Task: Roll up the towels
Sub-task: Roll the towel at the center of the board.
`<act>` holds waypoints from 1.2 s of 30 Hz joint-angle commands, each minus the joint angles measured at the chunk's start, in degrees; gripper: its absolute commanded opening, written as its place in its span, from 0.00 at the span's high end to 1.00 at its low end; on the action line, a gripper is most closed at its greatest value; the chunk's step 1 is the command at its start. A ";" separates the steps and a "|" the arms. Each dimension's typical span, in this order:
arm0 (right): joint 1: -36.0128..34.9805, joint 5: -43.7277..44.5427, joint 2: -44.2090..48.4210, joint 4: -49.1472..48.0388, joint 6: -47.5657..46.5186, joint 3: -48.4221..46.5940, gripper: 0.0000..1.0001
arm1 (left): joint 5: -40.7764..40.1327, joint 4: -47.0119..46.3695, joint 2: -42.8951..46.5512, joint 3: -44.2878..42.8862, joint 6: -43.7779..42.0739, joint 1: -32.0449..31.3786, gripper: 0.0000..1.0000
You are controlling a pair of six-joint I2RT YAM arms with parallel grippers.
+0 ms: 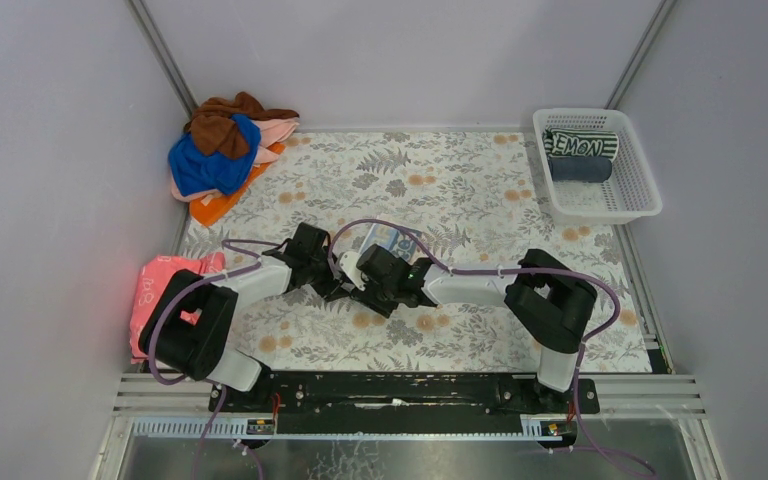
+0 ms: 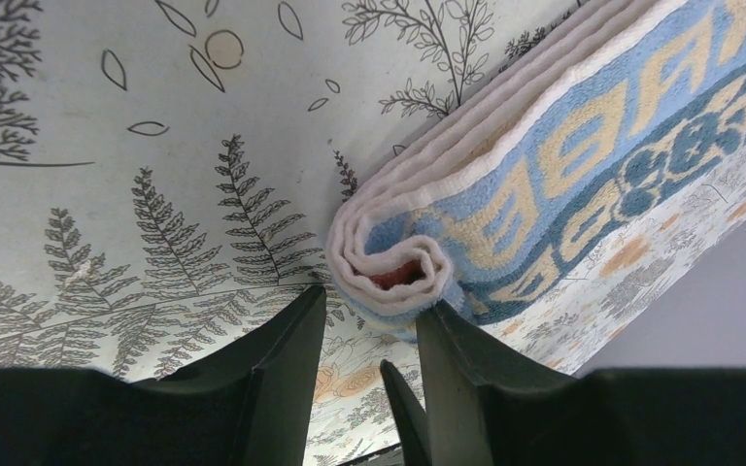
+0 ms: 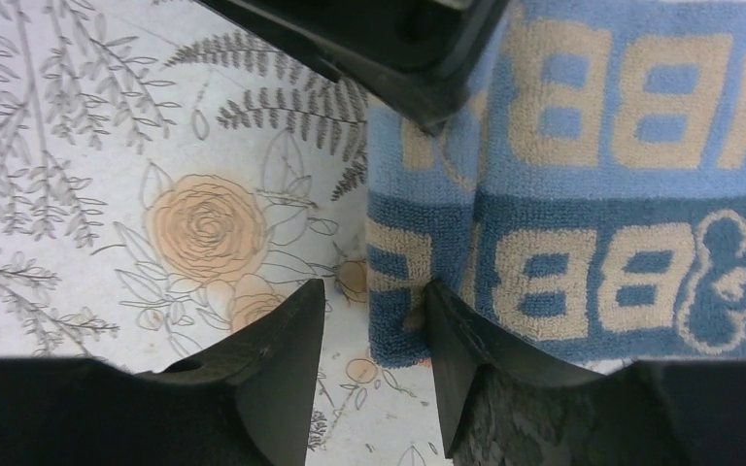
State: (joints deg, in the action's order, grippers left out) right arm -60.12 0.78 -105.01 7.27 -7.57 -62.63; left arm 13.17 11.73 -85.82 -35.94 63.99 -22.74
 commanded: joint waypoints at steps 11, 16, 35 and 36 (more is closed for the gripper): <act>0.09 8.05 -4.32 6.63 -1.99 0.90 0.72 | -8.65 9.05 -6.51 1.74 -4.98 0.90 0.60; 0.04 -1.25 -4.42 8.22 -1.37 -0.73 0.96 | -8.39 10.05 -7.14 0.56 -6.48 1.99 0.59; 15.98 -53.53 -9.95 -17.98 34.73 0.74 1.00 | -8.46 23.23 19.36 1.46 -6.45 2.82 0.17; 16.44 -55.43 -10.77 -19.13 36.18 0.83 1.00 | -8.02 22.78 19.83 1.75 -6.42 2.86 0.17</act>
State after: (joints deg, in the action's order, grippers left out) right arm -45.93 -42.30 -113.08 -3.14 17.30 -62.83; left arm 5.69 30.92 -68.38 -35.86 57.98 -20.18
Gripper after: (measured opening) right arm 0.029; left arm 0.822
